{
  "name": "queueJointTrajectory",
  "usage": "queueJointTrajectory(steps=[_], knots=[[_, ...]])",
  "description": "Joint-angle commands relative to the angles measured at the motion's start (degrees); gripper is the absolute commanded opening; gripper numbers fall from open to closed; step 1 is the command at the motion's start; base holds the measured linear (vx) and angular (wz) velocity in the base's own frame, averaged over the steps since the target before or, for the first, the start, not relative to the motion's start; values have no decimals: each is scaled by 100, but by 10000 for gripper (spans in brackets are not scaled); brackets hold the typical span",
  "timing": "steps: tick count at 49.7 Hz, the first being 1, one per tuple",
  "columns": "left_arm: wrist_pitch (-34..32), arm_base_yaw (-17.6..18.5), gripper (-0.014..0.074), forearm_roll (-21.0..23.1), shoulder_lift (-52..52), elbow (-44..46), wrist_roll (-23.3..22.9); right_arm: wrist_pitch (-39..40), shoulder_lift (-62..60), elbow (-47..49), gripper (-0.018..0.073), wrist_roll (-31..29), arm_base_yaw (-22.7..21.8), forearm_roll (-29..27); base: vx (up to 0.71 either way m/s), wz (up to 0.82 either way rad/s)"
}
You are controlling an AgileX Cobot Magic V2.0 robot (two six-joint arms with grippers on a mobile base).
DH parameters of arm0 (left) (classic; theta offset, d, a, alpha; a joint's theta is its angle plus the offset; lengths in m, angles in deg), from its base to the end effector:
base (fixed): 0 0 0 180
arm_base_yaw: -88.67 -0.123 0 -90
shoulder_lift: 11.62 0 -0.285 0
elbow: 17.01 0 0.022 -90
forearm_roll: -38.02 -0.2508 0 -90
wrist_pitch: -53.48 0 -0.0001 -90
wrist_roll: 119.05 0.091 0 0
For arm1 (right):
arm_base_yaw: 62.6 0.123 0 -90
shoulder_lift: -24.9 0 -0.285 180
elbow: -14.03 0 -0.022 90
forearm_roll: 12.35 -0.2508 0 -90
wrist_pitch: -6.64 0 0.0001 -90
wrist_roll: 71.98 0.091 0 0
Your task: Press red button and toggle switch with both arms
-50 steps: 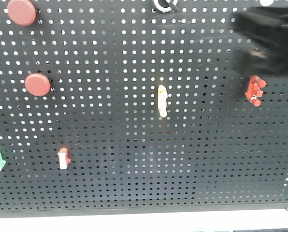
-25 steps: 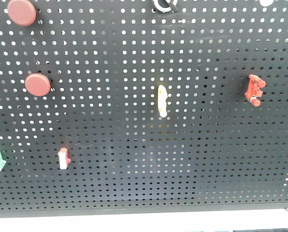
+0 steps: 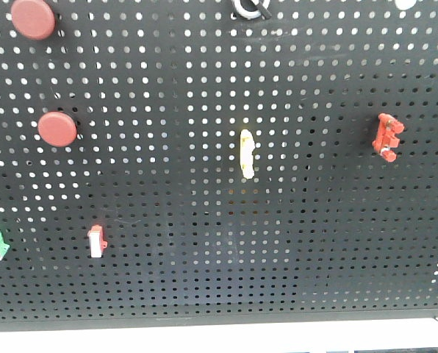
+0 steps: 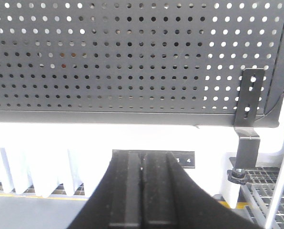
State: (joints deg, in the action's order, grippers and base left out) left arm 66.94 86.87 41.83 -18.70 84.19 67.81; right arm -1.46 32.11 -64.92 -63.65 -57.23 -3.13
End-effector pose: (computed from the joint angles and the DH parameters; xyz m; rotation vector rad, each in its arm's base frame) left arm 0.0555 0.0003 0.1833 0.0319 1.7333 0.0502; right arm 0.0567 0.0032 0.1908 -0.0712 1.6420 0.0424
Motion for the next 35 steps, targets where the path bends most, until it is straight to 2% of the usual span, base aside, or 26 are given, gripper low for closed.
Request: queueJointTrajectory(steps=[1, 35], knots=[[-462, 12, 1, 34, 79, -159, -43, 427, -90, -63, -3, -27, -40, 21, 0, 0], [-462, 12, 1, 34, 79, -159, -43, 427, -90, -63, -3, -27, -40, 21, 0, 0]])
